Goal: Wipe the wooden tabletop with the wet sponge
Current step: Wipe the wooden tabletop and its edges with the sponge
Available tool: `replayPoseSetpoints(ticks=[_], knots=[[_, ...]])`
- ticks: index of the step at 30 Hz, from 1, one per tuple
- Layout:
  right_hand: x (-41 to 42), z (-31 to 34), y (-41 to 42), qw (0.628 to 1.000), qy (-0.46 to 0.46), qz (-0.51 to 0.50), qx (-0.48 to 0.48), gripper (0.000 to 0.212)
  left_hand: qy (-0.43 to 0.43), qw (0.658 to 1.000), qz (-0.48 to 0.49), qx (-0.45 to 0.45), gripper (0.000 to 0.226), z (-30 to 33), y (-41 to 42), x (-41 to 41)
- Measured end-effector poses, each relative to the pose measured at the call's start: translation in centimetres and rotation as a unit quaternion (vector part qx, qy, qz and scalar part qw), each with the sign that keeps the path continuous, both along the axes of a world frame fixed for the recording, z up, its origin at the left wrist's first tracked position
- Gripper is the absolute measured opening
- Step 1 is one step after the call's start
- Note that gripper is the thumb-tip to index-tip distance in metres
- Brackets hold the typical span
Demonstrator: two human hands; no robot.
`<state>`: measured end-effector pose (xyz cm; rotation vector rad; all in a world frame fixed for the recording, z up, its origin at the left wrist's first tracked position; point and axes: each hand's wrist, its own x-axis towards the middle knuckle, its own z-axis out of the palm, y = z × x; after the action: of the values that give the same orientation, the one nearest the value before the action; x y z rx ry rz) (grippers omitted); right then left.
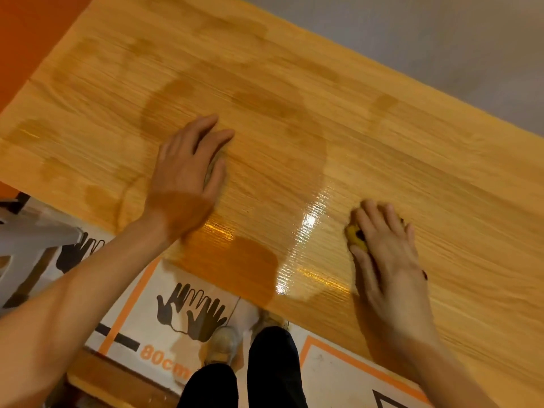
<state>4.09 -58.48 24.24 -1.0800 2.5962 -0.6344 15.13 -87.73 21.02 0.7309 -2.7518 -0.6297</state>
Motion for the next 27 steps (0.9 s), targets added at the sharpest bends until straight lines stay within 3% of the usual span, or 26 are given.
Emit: replayPoseSetpoints(ticks=[3,5,7,9,13,15,20,23,25,27], knots=[[1.9,-0.8,-7.0,0.996,0.026,-0.088,-0.01,0.046,-0.004,1.0,0.001,-0.015,0.041,-0.4,-0.4,-0.2],[2.6,-1.3,-12.8,0.999,0.034,-0.025,0.017,0.047,-0.008,1.0,-0.003,-0.023,0.041,-0.4,-0.3,0.0],[2.0,-1.6,-15.1,0.993,0.036,0.098,0.047,0.05,-0.007,1.0,-0.004,-0.022,0.041,-0.3,-0.2,0.1],[0.3,-1.2,-12.4,0.99,0.029,0.136,0.033,0.05,-0.005,1.0,-0.004,-0.02,0.041,-0.1,-0.2,0.1],[-2.2,-0.3,-2.1,0.997,0.004,-0.071,0.014,0.048,-0.01,1.0,0.0,-0.021,0.041,0.2,0.0,-0.1],[-2.1,-0.7,-2.9,0.991,0.014,-0.133,0.013,0.049,-0.015,1.0,0.006,-0.019,0.041,0.2,0.1,-0.3],[0.3,-1.9,-16.0,0.996,0.08,-0.004,0.036,0.047,-0.012,1.0,0.003,-0.023,0.04,0.4,0.0,-0.3],[-1.1,-2.2,-17.4,0.988,0.071,0.123,0.063,0.05,-0.017,1.0,0.0,-0.023,0.041,0.4,0.0,-0.3],[-2.3,-1.8,-13.4,0.994,0.062,0.092,0.023,0.047,-0.019,1.0,0.005,-0.019,0.041,0.4,0.1,-0.3],[-3.3,-1.2,-7.8,0.998,0.052,-0.03,0.006,0.045,-0.02,1.0,0.013,-0.013,0.04,0.4,0.1,-0.4]])
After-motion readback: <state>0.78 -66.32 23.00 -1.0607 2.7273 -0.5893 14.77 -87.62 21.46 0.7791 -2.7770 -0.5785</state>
